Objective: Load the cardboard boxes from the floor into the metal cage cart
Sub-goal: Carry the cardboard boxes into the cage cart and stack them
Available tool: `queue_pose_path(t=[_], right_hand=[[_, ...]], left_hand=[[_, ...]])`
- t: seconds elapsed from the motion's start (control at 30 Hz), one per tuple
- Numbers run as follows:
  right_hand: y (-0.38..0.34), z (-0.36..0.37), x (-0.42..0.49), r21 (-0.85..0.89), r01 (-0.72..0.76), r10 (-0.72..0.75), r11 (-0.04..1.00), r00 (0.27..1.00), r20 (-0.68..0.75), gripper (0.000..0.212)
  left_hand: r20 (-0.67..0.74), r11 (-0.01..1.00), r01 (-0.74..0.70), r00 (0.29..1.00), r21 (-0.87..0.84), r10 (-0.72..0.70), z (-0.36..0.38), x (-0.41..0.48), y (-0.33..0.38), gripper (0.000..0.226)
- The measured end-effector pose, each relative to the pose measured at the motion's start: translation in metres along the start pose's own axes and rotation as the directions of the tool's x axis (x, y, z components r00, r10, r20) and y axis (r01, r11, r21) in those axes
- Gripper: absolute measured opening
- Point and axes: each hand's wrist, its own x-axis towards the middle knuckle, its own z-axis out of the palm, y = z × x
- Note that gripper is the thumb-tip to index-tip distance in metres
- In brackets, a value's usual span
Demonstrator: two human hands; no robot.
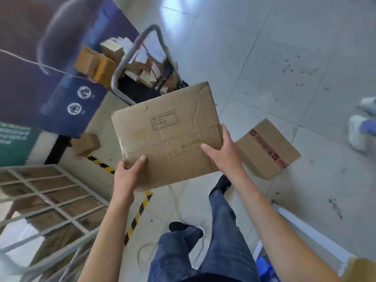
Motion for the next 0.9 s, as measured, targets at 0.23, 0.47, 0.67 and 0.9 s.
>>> queue_pose_path(t=[0.23,0.47,0.67,0.9], right_hand=[[-0.066,0.175,-0.099,-0.222,0.175,-0.101,0.959,0.945,0.310,0.092],[-0.102,0.330,-0.220,-0.241,0.307,-0.132,0.921,0.825,0.549,0.096],[-0.127,0.442,-0.292,-0.249,0.410,-0.155,0.877,0.734,0.662,0.085],[-0.136,0.552,-0.335,-0.202,0.469,-0.172,0.860,0.637,0.751,0.089]], left_hand=[[-0.247,0.946,0.049,0.960,-0.322,-0.134,-0.192,-0.047,-0.127,0.058],[-0.393,0.888,0.042,0.886,-0.458,-0.245,-0.358,-0.110,-0.242,0.064],[-0.499,0.864,0.047,0.800,-0.501,-0.333,-0.461,-0.136,-0.312,0.071],[-0.565,0.798,-0.016,0.714,-0.602,-0.413,-0.544,-0.121,-0.364,0.064]])
